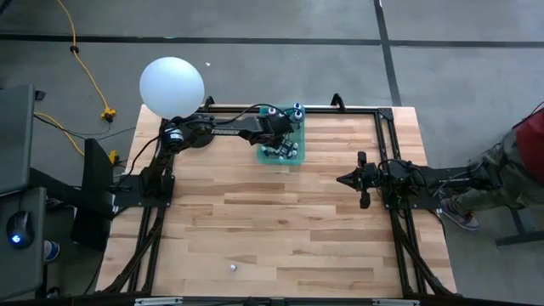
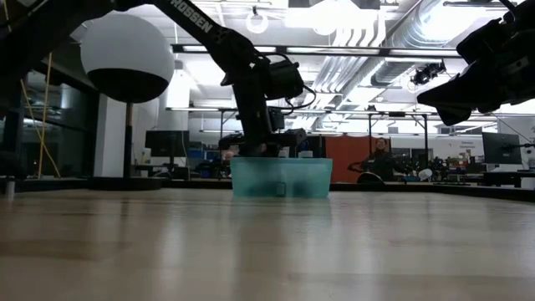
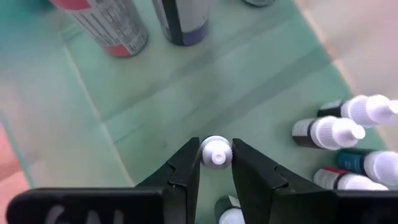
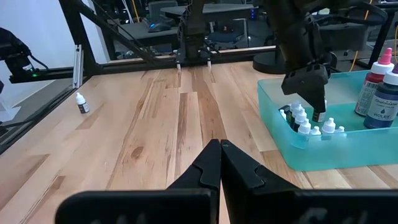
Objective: Pick & Place food coloring
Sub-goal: Put the green food coloring bottle into the light blue bin, then put the small black food coloring bottle into the light blue bin
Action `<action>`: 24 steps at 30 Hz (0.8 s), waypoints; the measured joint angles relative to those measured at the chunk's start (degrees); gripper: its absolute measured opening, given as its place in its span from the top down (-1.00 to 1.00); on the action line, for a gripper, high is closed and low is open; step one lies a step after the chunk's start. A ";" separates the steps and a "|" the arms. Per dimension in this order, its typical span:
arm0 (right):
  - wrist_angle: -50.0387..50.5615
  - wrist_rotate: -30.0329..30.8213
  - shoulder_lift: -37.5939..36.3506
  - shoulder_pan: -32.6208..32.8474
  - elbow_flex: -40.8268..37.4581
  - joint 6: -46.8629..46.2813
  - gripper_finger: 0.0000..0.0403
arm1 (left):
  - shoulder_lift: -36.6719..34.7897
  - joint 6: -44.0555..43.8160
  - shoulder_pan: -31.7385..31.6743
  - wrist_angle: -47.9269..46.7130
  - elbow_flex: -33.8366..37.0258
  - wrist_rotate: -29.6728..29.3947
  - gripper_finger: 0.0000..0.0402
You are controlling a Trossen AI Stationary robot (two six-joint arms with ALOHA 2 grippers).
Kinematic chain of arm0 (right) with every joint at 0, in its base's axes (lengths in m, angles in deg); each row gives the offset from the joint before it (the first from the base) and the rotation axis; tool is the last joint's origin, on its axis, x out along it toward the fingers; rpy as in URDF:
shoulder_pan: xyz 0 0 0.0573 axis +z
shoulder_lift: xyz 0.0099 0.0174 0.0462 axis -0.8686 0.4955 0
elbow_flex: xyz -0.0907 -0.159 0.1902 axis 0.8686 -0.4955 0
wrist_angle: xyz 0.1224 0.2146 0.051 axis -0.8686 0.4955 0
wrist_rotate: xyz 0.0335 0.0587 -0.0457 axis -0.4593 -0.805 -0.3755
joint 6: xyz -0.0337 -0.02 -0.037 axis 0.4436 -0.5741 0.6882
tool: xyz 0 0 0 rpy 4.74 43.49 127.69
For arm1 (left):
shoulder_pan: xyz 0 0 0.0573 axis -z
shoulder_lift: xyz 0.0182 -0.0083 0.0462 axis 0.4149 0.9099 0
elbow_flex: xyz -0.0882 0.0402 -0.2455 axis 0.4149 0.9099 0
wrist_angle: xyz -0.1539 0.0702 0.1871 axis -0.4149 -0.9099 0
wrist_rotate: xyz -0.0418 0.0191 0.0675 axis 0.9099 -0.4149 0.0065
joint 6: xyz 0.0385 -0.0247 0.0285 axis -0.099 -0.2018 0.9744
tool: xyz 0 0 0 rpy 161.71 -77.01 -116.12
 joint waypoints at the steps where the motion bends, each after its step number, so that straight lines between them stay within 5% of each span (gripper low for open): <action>1: 0.00 0.00 0.00 0.00 0.00 0.00 1.00 | 0.00 0.47 0.00 0.01 0.00 0.60 0.60; 15: 0.00 0.00 0.00 -0.02 0.00 0.02 1.00 | -0.02 4.34 0.00 0.41 0.00 3.10 0.57; 24: 0.00 0.00 0.00 0.00 -0.02 0.02 1.00 | -0.02 4.48 0.02 0.84 0.00 3.08 0.17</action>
